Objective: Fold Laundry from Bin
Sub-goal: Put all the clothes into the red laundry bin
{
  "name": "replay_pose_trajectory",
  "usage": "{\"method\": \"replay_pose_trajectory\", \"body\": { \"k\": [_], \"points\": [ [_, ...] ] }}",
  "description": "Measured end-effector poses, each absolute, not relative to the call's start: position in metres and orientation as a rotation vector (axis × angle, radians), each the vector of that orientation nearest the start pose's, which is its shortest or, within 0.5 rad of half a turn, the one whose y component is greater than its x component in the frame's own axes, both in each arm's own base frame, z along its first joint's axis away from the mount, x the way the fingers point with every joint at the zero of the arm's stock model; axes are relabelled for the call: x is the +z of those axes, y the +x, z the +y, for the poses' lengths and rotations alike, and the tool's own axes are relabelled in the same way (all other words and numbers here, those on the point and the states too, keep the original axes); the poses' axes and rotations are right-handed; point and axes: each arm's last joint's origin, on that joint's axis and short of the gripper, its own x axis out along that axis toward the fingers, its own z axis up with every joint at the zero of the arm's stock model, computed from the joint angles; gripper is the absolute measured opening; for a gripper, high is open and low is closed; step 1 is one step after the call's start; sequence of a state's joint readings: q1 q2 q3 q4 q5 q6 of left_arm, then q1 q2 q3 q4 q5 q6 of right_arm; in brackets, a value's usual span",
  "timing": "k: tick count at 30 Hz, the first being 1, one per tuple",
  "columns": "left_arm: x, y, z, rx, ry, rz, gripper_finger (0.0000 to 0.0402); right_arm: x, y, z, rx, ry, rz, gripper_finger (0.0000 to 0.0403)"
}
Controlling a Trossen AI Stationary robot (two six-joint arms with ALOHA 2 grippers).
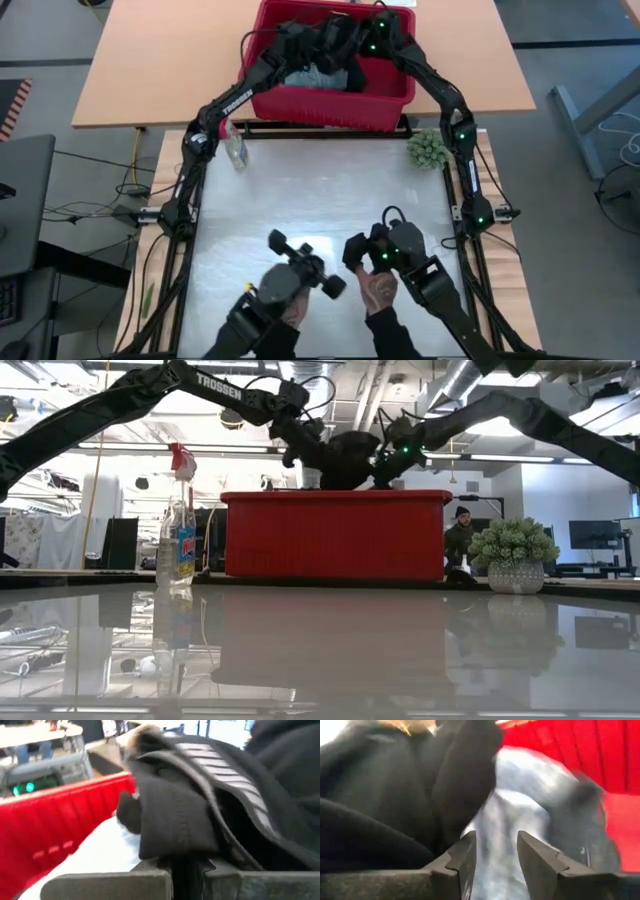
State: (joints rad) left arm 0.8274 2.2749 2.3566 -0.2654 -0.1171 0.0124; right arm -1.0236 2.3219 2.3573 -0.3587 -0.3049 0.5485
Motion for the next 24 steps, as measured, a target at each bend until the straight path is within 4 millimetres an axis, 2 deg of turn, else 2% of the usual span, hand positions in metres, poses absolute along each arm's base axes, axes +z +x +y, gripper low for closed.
{"method": "replay_pose_trajectory", "body": {
  "k": [10,15,19,22,24],
  "points": [
    [0.358,0.321,0.410,0.990,-0.193,0.254,0.0000,0.334,0.302,-0.443,-0.798,0.650,0.062,0.0123],
    [0.350,0.314,0.413,0.981,-0.256,0.310,0.0000,0.330,0.295,-0.446,-0.826,0.671,0.088,0.0107],
    [0.346,0.312,0.414,0.985,-0.273,0.341,0.0000,0.326,0.288,-0.448,-0.753,0.666,0.153,0.0105],
    [0.344,0.311,0.414,0.990,-0.297,0.352,0.0000,0.328,0.275,-0.451,-0.699,0.698,0.175,0.0108],
    [0.343,0.310,0.414,0.994,-0.315,0.360,0.0000,0.336,0.263,-0.453,-0.641,0.689,0.166,0.0112]
  ]
}}
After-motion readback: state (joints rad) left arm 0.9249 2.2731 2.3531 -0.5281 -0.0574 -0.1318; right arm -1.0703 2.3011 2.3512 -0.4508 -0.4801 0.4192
